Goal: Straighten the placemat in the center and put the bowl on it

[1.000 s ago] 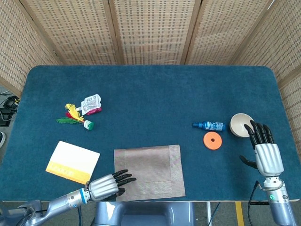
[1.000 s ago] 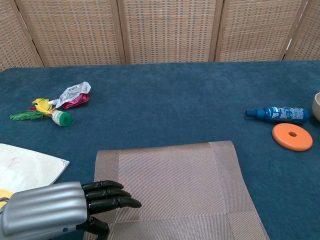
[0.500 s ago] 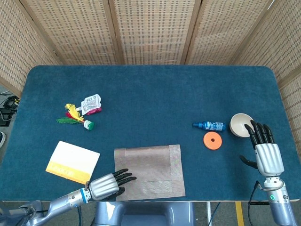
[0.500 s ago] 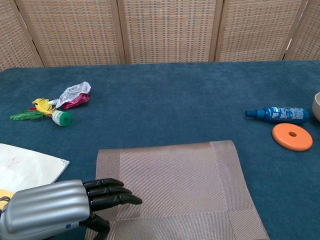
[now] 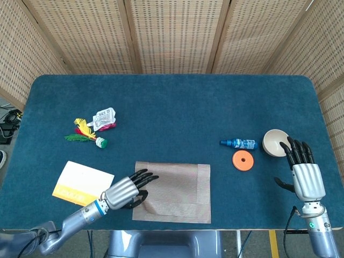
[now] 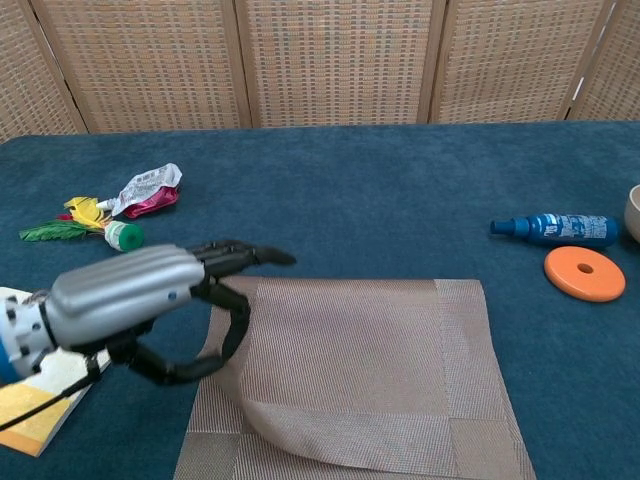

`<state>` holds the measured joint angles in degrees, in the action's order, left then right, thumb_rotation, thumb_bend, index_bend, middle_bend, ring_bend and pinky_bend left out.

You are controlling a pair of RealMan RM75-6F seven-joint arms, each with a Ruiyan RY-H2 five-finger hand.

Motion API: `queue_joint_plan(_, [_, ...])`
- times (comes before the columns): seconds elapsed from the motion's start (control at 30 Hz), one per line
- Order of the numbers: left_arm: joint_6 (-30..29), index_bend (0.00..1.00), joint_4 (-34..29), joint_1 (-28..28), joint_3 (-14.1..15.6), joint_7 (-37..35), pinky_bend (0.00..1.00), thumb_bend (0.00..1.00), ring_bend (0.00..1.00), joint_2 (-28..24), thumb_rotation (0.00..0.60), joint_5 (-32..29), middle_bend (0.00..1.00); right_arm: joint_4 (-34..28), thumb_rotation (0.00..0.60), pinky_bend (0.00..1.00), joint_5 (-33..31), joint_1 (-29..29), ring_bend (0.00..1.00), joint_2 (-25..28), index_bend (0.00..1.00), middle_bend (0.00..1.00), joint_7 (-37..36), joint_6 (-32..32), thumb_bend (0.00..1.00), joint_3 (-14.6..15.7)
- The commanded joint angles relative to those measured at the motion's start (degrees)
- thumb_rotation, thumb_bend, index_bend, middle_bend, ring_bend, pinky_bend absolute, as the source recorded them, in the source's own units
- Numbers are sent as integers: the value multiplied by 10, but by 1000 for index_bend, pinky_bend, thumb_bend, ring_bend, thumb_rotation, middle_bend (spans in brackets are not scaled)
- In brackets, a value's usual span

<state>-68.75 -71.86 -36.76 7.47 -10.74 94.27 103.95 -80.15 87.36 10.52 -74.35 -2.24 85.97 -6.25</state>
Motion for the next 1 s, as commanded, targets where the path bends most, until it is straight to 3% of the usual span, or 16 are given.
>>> queue_joint_plan(0.03, [58,799,-46,-44,-99,-14,0,760,0,-35,600,-98,0,1,600,0,-1,0,0,0,128,0,0,-1,0,-1])
queue_joint_plan(0.2, [124,805,-34,-87,-187,6,0,774,0,-49,600,-197,0,3,600,0,-3,1,0,-1,130,0,0,-3,0,-1])
queue_joint_plan(0.4, [206,808,21,-132,-247,43,0,774,0,-36,600,-312,0,5,600,0,-1,2,0,-3,134,0,3,-6,0,0])
queue_joint_plan(0.73, [275,811,171,-207,-296,116,0,775,0,43,600,-440,0,3,600,0,-1,2,0,-3,138,0,6,-7,0,1])
queue_joint_plan(1.0, [283,761,248,-225,-300,161,0,758,0,75,600,-488,0,5,600,0,-3,1,0,-1,151,0,1,-7,0,0])
